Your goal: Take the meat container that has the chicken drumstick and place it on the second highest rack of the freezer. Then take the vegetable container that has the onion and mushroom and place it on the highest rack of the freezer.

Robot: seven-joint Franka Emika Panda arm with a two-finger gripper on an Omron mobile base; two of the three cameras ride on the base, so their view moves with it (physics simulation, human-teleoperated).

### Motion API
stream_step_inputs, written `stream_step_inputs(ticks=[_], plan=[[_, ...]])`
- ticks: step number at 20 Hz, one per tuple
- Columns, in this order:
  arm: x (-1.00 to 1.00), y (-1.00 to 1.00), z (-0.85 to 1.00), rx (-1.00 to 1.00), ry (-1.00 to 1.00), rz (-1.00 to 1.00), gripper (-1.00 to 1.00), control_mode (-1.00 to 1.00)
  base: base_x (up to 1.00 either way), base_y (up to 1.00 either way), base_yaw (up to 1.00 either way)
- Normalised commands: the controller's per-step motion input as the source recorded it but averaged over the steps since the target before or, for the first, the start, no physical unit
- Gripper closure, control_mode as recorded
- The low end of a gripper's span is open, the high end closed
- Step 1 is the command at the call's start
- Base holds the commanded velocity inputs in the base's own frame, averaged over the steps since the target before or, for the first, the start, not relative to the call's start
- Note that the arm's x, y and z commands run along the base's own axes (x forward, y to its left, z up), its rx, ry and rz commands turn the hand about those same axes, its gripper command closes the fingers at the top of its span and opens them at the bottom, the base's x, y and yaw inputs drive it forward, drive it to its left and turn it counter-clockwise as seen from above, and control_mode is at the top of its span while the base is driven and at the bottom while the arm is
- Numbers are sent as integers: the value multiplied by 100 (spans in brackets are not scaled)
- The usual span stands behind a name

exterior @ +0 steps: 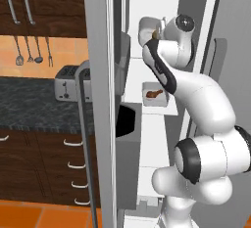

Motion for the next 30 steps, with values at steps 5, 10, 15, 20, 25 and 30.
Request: stream_step_inputs(ticks=[5,10,15,20,25,30], plan=[[48,0,-5,0,1,0,100,-100,0,0,0],[19,0,-9,0,3,0,100,-100,0,0,0],[0,0,0,0,0,0,100,-100,0,0,0],[0,0,0,0,0,0,-100,-100,0,0,0],[0,0,0,0,0,0,-100,-100,0,0,0],[-4,-2,3,0,-3,0,-100,-100,0,0,0]])
